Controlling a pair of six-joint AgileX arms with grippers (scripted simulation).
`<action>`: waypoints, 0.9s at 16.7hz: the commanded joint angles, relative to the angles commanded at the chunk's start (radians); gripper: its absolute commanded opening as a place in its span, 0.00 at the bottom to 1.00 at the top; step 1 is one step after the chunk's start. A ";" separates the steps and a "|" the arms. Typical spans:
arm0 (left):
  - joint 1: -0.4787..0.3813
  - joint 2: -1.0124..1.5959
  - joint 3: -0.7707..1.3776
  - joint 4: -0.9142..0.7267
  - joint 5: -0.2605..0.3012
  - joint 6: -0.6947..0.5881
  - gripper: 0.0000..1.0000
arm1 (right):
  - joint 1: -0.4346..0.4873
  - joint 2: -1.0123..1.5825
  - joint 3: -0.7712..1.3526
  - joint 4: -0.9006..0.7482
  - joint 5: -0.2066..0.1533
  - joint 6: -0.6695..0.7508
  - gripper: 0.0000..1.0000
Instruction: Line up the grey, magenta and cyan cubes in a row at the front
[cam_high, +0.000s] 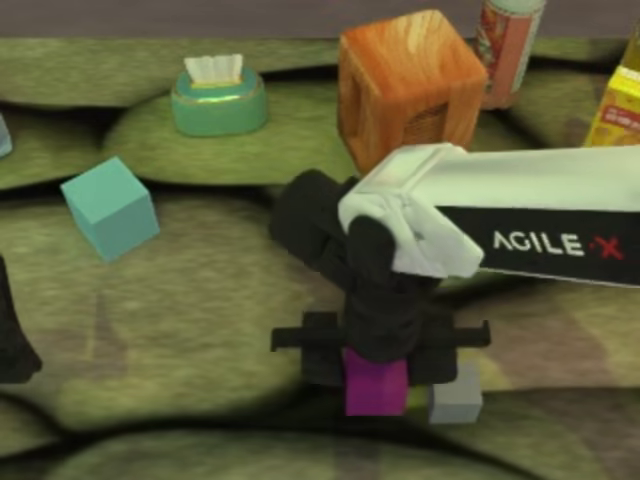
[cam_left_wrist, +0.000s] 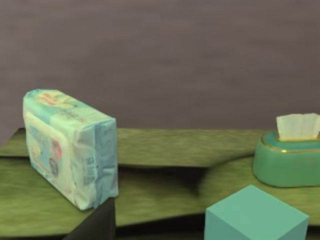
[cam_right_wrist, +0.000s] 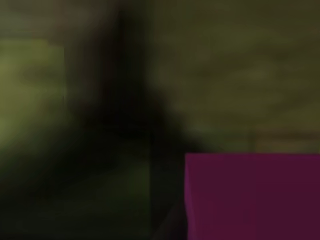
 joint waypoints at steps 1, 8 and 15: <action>0.000 0.000 0.000 0.000 0.000 0.000 1.00 | 0.000 0.003 -0.005 0.006 0.000 0.001 0.00; 0.000 0.000 0.000 0.000 0.000 0.000 1.00 | 0.000 0.003 -0.005 0.006 0.000 0.001 0.30; 0.000 0.000 0.000 0.000 0.000 0.000 1.00 | 0.000 0.003 -0.005 0.006 0.000 0.001 0.83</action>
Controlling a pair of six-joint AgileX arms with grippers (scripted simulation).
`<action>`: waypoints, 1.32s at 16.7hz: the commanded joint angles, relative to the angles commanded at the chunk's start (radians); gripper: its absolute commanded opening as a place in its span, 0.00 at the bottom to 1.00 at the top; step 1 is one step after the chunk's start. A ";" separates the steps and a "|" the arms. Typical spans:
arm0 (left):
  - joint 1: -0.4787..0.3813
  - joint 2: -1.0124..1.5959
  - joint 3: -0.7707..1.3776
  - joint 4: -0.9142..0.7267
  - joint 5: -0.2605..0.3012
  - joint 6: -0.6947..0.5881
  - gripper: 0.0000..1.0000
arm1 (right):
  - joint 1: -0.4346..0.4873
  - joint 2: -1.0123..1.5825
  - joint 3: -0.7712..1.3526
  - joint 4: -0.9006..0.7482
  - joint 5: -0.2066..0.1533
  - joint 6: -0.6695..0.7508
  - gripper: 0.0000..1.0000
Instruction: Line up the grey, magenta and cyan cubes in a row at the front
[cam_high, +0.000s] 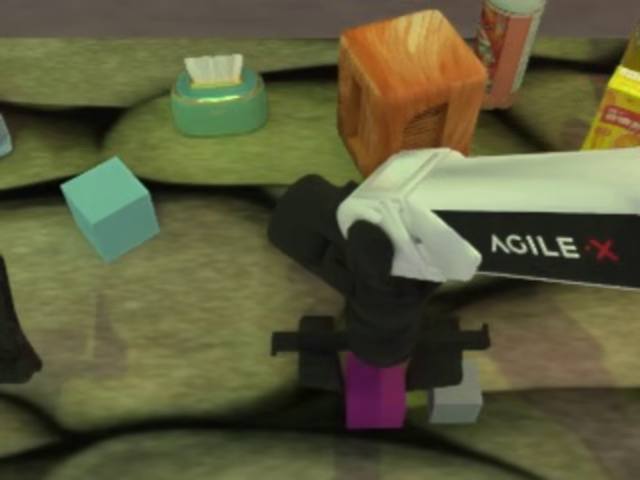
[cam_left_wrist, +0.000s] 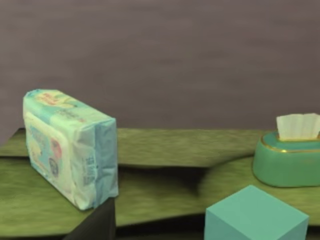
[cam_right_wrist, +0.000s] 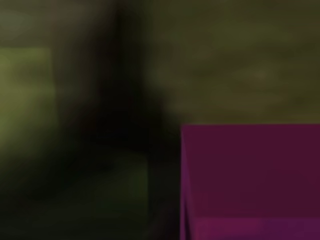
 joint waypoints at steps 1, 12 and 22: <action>0.000 0.000 0.000 0.000 0.000 0.000 1.00 | 0.000 0.000 0.000 0.000 0.000 0.000 0.90; 0.000 0.000 0.000 0.000 0.000 0.000 1.00 | -0.001 -0.002 0.003 -0.004 0.000 0.000 1.00; 0.000 0.000 0.000 0.000 0.000 0.000 1.00 | 0.010 -0.081 0.172 -0.252 -0.001 0.001 1.00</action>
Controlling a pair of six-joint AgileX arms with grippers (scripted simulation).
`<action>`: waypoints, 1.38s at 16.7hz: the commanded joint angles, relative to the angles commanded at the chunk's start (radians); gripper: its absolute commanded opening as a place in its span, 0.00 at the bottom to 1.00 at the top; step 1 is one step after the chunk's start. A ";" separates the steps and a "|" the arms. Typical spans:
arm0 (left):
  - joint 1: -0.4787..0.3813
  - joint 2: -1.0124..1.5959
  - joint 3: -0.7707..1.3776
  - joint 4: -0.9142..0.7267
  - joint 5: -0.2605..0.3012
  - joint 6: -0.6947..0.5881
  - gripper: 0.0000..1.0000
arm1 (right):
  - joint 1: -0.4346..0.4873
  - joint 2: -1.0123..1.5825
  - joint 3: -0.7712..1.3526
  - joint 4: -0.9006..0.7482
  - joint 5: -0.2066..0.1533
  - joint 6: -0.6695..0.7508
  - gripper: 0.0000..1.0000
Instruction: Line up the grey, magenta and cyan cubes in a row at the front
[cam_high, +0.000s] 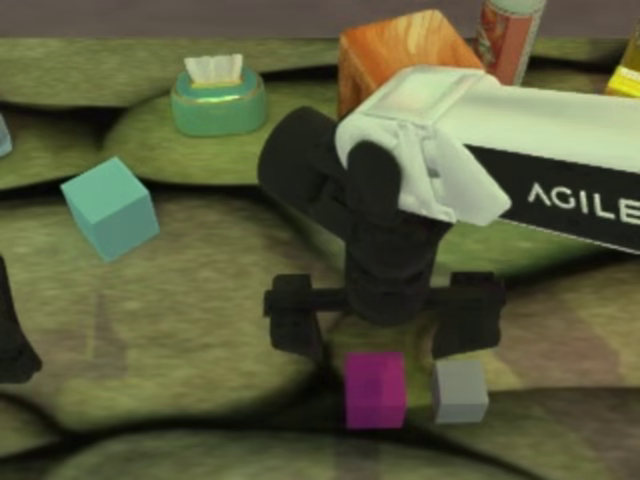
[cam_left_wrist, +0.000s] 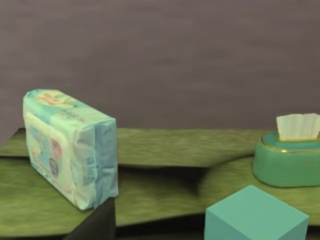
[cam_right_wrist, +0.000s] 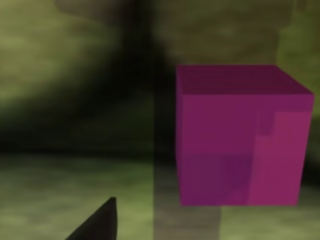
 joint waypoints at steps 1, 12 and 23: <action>0.000 0.000 0.000 0.000 0.000 0.000 1.00 | 0.000 0.000 0.000 0.000 0.000 0.000 1.00; -0.027 0.468 0.454 -0.303 0.001 0.179 1.00 | -0.190 -0.447 -0.330 0.230 0.109 -0.221 1.00; -0.088 1.715 1.471 -0.993 -0.006 0.578 1.00 | -0.649 -1.535 -1.222 0.776 0.113 -0.692 1.00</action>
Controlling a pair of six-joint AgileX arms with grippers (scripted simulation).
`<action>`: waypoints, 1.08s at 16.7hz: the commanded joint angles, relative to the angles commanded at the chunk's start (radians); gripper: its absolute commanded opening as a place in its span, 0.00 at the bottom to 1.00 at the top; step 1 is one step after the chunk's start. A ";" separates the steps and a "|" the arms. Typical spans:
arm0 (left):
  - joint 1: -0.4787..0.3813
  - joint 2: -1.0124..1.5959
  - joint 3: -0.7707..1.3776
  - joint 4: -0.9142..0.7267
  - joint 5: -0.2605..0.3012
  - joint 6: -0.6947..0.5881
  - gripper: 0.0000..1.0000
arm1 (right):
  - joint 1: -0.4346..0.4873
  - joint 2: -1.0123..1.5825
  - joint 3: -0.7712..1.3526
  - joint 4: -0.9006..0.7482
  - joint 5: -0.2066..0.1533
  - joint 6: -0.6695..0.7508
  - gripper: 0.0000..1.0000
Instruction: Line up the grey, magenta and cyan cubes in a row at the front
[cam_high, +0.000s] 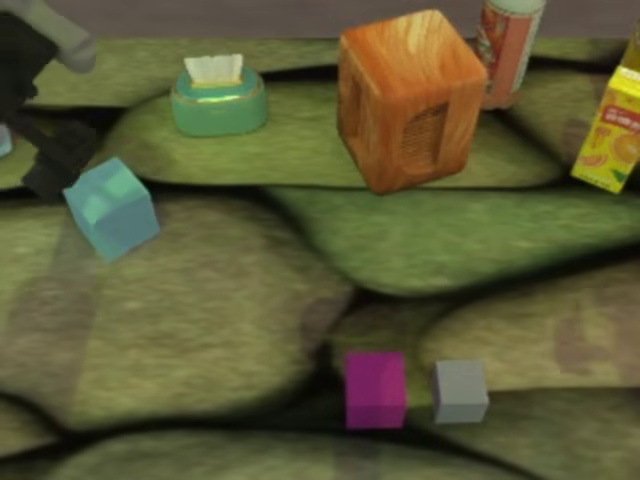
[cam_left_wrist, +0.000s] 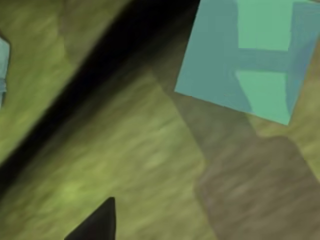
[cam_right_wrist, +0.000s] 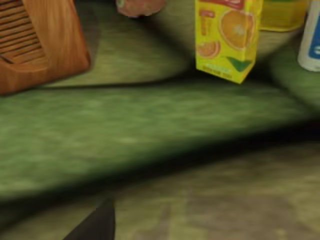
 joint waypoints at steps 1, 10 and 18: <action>-0.005 0.089 0.078 -0.052 0.000 0.031 1.00 | -0.035 -0.073 -0.062 0.051 -0.013 -0.032 1.00; -0.032 0.541 0.522 -0.312 0.009 0.194 1.00 | -0.208 -0.427 -0.339 0.373 -0.132 -0.176 1.00; -0.031 0.553 0.487 -0.272 0.010 0.197 1.00 | -0.209 -0.431 -0.340 0.376 -0.134 -0.177 1.00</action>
